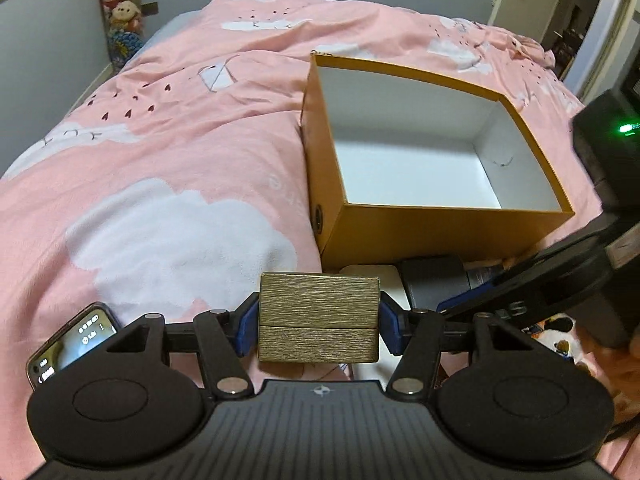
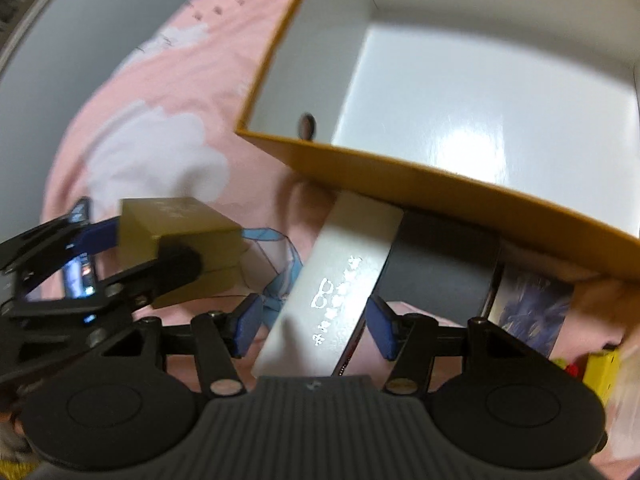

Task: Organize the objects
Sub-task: 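Stand the white box inside the orange box with the right gripper while the left carries the gold box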

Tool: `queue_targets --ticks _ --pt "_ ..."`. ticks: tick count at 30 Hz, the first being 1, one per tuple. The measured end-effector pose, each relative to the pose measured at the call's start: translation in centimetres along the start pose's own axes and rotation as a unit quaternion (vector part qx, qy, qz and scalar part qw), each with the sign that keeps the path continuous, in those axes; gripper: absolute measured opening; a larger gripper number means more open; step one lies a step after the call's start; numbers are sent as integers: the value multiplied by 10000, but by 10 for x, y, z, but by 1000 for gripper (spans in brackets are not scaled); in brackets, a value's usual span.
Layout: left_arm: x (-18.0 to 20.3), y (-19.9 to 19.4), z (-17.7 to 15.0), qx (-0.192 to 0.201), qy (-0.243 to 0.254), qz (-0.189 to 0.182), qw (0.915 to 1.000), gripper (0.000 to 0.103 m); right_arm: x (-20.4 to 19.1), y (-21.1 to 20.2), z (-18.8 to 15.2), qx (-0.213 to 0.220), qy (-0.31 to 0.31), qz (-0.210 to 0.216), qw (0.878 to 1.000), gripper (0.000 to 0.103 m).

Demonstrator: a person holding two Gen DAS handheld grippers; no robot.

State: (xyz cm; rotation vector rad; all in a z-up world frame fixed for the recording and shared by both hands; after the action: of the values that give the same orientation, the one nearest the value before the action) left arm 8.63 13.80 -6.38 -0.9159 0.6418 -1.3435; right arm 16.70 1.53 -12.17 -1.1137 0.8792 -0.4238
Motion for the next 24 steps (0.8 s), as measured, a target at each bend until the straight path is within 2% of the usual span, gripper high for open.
queue_targets --ticks 5,7,10,13,19,21,24 --pt "-11 -4 -1 39 -201 -69 9998 68 3 26 -1 -593 482 -2 9971 60" --pt "-13 -6 -3 53 -214 -98 9997 68 3 31 0 -582 577 -169 9965 60" --pt "-16 -6 -4 69 -268 -138 9995 68 1 35 0 -634 702 -204 9953 68" --pt "-18 -6 -3 63 -349 -165 9992 68 -3 40 -2 -647 699 -329 9949 72" --pt "-19 -5 -4 66 -378 -142 9992 68 -2 48 -8 -606 800 -491 9937 67" --pt "-19 -5 -4 62 -381 -135 9992 68 0 50 -10 -601 810 -490 9937 61" --pt "-18 -6 -4 53 -380 -130 9992 68 2 44 -16 -532 783 -337 9949 60"
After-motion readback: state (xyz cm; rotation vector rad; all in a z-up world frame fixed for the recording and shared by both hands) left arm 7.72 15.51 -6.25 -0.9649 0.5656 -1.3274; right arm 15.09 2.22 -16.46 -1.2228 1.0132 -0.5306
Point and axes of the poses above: each gripper's, at about its wrist camera, not at the fingertips, and y roughly the way its jaws point, x to its right, z to its top, the point moved 5 cm from there along y, roughly the way its jaws point, and after that the axes turned 2 degrees about -x, right-handed, at the moved point
